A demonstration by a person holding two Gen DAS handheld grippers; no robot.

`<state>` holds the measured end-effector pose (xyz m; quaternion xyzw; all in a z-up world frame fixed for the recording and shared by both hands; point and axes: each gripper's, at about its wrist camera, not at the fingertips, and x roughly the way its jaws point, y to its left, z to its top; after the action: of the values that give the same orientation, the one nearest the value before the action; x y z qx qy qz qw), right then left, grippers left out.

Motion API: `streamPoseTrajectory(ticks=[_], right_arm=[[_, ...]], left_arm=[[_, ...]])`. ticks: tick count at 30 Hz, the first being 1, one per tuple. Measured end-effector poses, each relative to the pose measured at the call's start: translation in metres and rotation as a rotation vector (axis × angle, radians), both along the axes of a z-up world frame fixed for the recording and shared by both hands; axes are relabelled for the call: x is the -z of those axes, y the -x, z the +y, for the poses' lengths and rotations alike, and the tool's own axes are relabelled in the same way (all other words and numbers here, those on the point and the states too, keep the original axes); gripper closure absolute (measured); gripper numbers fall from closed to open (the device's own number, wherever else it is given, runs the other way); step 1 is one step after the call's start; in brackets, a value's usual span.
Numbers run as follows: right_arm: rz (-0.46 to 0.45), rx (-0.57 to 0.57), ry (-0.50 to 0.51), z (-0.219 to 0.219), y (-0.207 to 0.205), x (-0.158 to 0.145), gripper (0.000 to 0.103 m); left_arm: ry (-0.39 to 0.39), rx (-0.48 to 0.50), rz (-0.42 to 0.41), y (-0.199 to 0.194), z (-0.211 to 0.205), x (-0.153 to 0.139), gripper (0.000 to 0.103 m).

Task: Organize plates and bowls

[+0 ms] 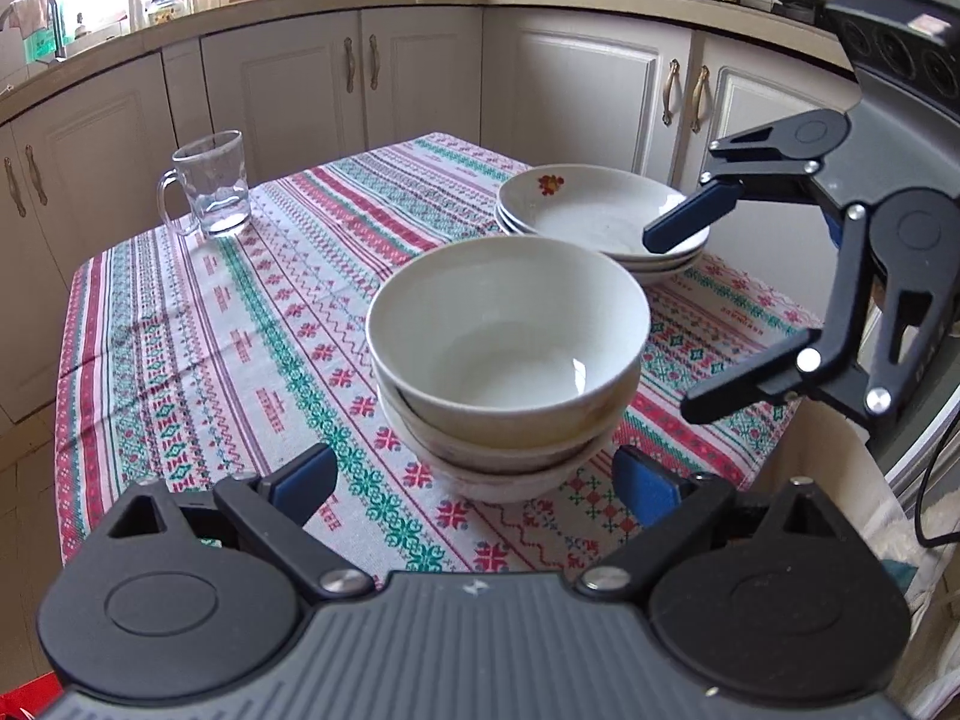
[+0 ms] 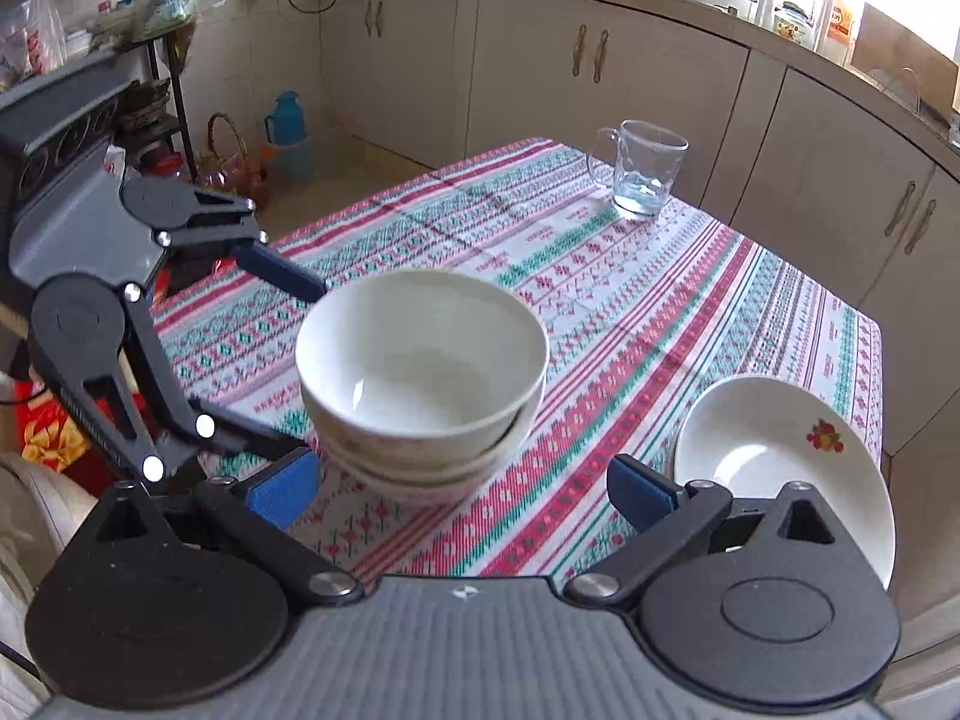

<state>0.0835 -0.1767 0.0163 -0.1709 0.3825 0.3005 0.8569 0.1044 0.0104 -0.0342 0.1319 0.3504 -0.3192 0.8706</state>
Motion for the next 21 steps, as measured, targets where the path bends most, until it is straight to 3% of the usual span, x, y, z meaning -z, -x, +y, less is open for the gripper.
streamPoseTrajectory(ticks=[10,21], right_arm=[[0.033,-0.02,0.004,-0.001,-0.001,0.029,0.0],[-0.008,-0.08,0.068,0.012,-0.014,0.047,0.0]], left_arm=[[-0.04,0.031,0.038,-0.008,0.002,0.015,0.005],[-0.062,0.104,0.055,-0.027,0.002,0.026,0.005]])
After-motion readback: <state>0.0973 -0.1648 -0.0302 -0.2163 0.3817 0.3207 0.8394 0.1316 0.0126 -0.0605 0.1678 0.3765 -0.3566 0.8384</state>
